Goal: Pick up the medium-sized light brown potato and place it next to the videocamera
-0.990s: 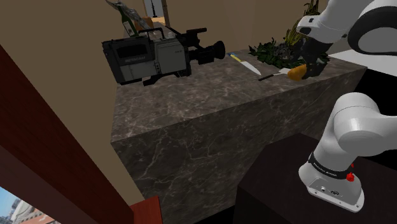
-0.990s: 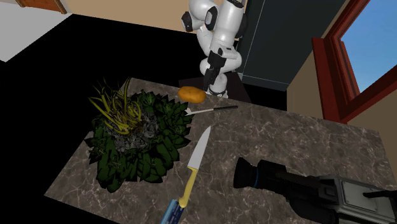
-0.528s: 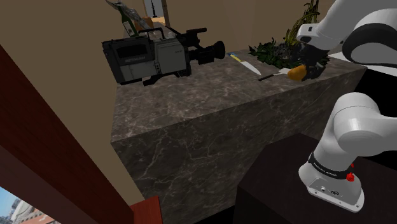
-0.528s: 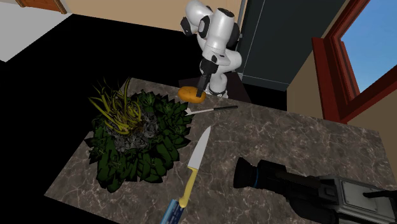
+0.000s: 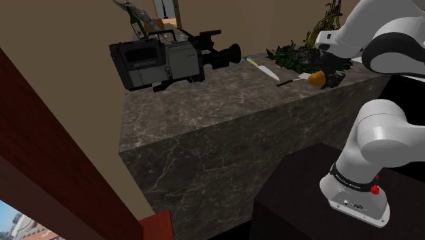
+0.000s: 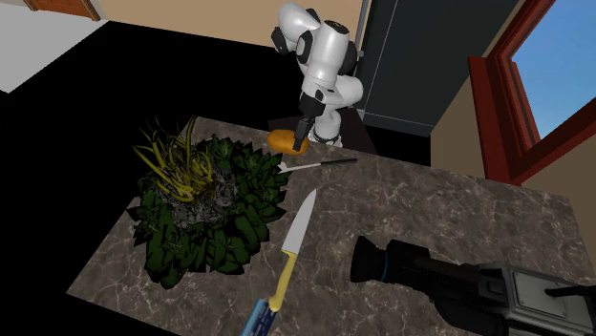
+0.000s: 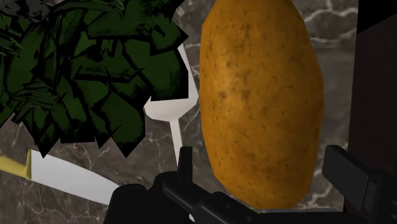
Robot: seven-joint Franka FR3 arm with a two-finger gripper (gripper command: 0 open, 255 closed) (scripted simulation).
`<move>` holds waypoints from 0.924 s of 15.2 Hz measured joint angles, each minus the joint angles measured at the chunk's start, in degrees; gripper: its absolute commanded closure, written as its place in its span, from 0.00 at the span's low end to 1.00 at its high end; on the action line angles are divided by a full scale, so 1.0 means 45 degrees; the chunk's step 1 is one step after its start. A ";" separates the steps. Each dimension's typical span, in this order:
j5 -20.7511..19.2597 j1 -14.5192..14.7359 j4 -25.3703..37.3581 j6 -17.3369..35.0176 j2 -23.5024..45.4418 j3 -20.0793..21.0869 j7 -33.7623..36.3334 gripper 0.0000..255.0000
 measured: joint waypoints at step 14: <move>0.0127 0.0062 0.0195 -0.0122 0.0069 0.0132 -0.0030 1.00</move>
